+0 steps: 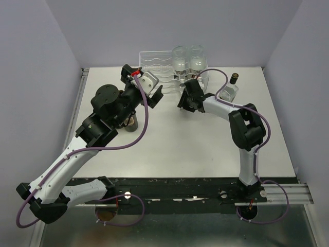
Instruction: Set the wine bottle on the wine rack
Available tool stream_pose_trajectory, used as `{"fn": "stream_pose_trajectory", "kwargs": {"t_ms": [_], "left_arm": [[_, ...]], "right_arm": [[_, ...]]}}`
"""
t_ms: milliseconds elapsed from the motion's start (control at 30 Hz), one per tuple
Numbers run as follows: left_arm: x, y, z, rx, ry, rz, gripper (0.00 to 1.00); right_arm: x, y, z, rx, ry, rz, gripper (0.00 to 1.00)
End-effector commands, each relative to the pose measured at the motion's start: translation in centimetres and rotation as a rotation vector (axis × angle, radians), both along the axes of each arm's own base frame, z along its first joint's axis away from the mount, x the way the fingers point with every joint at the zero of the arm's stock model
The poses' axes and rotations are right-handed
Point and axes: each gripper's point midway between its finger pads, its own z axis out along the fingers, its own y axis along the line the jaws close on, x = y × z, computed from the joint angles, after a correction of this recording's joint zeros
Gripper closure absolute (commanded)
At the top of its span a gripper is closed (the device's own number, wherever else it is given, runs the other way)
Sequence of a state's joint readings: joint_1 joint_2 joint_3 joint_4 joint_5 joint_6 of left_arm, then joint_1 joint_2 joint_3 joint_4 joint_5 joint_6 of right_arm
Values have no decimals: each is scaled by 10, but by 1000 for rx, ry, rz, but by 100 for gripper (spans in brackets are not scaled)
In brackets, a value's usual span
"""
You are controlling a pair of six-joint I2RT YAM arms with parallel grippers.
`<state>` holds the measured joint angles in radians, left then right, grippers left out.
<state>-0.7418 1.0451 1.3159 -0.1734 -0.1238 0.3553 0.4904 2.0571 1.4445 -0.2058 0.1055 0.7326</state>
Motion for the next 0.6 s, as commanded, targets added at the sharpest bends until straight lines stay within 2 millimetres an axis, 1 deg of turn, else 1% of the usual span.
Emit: {"fn": "stream_pose_trajectory", "kwargs": {"t_ms": [0, 67, 167, 200, 267, 467, 567], "left_arm": [[-2, 7, 7, -19, -24, 26, 1], [-2, 7, 6, -16, -24, 27, 1], [-1, 7, 5, -13, -23, 27, 1], [-2, 7, 5, -13, -23, 27, 1], [-2, 7, 6, -13, -24, 25, 1], [-2, 8, 5, -12, -22, 27, 1], [-3, 8, 5, -14, -24, 28, 1]], "right_arm": [[-17, 5, -28, -10, 126, 52, 44], [-18, 5, -28, -10, 126, 52, 44], [-15, 4, -27, -9, 115, 43, 63], [-14, 4, -27, -10, 109, 38, 73], [-9, 5, -24, -2, 92, 28, 84], [6, 8, -17, 25, 42, -13, 99], [13, 17, -13, 69, 24, -13, 99]]}}
